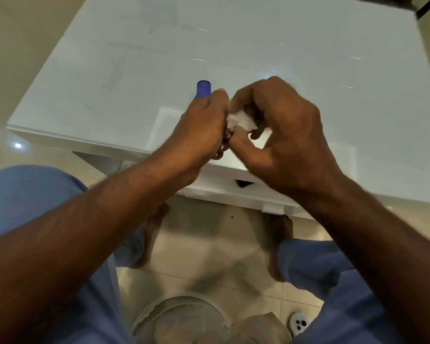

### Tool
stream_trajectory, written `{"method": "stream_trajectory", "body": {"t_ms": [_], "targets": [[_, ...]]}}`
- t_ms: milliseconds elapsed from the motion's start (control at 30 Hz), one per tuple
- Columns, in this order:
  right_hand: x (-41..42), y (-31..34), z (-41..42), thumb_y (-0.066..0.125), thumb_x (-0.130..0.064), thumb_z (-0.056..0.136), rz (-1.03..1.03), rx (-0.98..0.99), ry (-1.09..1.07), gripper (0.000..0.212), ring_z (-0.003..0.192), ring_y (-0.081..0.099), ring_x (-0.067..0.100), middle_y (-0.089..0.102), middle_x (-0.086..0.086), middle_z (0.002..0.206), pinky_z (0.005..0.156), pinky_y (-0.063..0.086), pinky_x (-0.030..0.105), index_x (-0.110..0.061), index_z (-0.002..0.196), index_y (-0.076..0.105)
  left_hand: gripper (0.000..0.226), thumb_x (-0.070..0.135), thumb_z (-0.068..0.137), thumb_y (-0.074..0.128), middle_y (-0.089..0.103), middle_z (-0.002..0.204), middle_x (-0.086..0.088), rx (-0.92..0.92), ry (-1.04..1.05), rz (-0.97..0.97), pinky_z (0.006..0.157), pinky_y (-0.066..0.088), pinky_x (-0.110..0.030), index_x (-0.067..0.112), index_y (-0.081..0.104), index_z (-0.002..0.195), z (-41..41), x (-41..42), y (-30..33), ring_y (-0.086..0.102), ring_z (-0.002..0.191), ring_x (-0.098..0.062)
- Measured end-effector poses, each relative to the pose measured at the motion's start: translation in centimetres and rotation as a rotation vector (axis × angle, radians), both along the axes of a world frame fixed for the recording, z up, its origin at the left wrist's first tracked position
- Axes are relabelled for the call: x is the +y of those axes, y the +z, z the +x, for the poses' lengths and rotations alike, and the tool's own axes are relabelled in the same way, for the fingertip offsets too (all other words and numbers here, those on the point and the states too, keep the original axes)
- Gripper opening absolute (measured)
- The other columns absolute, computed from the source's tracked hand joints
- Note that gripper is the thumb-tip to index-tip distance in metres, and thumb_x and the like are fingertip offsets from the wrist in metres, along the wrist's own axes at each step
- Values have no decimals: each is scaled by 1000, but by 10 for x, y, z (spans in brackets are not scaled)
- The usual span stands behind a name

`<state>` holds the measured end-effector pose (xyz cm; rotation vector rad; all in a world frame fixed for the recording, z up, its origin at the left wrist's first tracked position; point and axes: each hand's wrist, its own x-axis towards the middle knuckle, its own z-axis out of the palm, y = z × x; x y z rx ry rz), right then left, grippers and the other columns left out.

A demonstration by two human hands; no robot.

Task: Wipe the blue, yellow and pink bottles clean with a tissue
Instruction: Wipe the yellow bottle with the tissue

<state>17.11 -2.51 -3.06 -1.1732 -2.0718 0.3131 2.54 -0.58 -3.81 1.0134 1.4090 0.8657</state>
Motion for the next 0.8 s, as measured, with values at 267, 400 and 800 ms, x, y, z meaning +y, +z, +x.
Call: {"method": "stream_trajectory", "body": {"t_ms": [267,400,800], "targets": [[24,12,34,66,-18,92,-144,261,-339,11,85,69,27,73,8,95,73,59,42,-10,99,70,49,40,101,32,39,53,3,-147,-96,-105,47,29,-23,-3,53,114,-2,4,4,31,44,-11],[30,12,43,66,-15,92,-281,468,-307,7,77,74,19,74,3,89,78,65,42,-15,95,73,55,37,101,33,37,53,2,-143,-121,-66,45,27,-22,-6,50,129,-3,3,5,28,44,-13],[32,14,45,57,9,91,-668,879,-152,33,68,69,15,74,2,73,71,58,23,-13,77,78,47,39,102,36,37,49,2,-139,-195,-73,43,30,-21,5,67,109,-11,6,6,29,41,-10]]}}
